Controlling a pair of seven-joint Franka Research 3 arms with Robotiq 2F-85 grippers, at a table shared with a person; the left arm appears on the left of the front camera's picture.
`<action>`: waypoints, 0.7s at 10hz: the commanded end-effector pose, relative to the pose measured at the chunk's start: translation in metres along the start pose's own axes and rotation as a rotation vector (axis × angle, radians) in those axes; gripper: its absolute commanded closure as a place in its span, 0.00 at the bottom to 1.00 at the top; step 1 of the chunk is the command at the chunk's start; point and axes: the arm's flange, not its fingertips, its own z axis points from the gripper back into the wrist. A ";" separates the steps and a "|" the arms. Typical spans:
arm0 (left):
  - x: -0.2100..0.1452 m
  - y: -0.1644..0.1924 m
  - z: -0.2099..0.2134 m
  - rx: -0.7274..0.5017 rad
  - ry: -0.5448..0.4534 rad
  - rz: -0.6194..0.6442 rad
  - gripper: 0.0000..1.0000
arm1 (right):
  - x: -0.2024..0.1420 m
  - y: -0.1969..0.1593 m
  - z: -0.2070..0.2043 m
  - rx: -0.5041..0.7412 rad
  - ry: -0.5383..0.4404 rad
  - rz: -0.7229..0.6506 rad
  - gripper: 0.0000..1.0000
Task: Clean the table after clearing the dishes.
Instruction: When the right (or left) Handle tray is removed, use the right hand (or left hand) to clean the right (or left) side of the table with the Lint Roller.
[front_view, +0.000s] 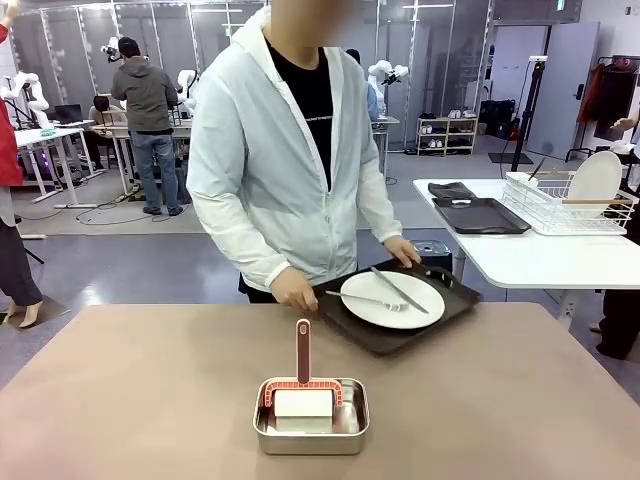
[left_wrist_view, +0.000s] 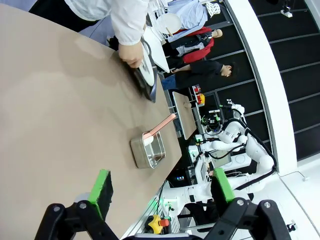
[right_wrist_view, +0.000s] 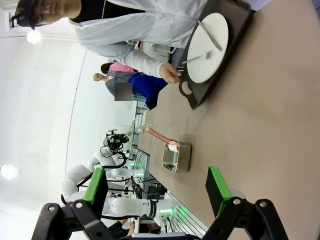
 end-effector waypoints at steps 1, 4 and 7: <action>-0.003 -0.001 0.001 -0.008 -0.006 0.005 0.00 | 0.000 0.003 0.000 0.008 -0.003 0.005 0.00; -0.003 -0.001 0.001 -0.008 -0.006 0.005 0.00 | 0.000 0.003 0.000 0.008 -0.003 0.005 0.00; -0.003 -0.001 0.001 -0.008 -0.006 0.005 0.00 | 0.000 0.003 0.000 0.008 -0.003 0.005 0.00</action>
